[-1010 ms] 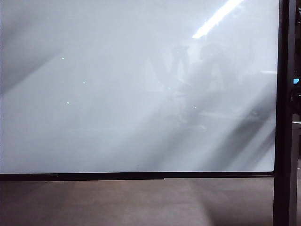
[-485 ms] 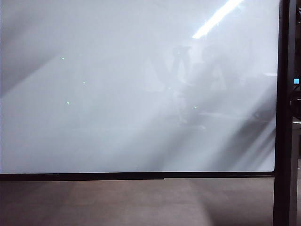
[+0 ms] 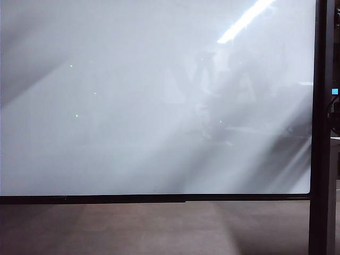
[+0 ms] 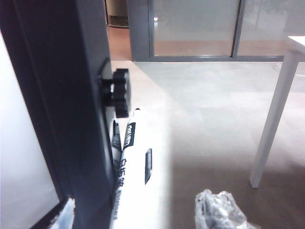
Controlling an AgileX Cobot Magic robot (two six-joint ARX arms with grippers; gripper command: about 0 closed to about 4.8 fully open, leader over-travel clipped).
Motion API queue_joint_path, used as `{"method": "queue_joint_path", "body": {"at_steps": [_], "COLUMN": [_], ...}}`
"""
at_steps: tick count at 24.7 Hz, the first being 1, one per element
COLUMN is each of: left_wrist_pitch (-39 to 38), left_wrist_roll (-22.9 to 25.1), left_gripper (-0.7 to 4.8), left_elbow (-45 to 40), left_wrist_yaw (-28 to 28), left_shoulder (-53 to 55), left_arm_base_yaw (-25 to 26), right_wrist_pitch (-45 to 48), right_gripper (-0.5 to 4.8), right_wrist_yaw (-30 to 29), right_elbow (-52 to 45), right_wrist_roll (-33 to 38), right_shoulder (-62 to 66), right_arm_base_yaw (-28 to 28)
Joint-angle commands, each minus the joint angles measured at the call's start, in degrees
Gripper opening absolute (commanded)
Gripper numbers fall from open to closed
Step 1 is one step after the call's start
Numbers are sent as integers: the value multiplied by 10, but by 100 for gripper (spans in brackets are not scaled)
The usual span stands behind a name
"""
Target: Reach to the right to find the marker pen, pick it up, and write the number 2 on the whiteboard.
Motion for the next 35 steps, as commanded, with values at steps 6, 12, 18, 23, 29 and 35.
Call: {"method": "queue_joint_path", "body": {"at_steps": [6,12,18,23,29,35], "left_wrist_pitch": [7,1,-2,-2,-2,-10], "left_wrist_roll": [9,9,9,9,9,9], "left_gripper": [-5,-5,-5,-5,-5,-5], "left_elbow": [4,4,4,4,4,4], "left_wrist_yaw": [3,3,3,3,3,3], "left_shoulder": [-1,-2,-1,-1,-1,-1], "left_arm_base_yaw": [0,0,0,0,0,0], "right_wrist_pitch": [7,-8,-9,0,-1,-1], "right_gripper": [327,327,327,327,299,208], "right_wrist_yaw": [-16,-27,-26,-26,-26,-26], "right_elbow": [8,17,17,19,20,20], "right_wrist_roll": [-4,-4,-4,-4,-4,-4], "right_shoulder": [-2,5,5,5,5,5], "right_arm_base_yaw": [-1,-5,-5,-4,-4,-4]}}
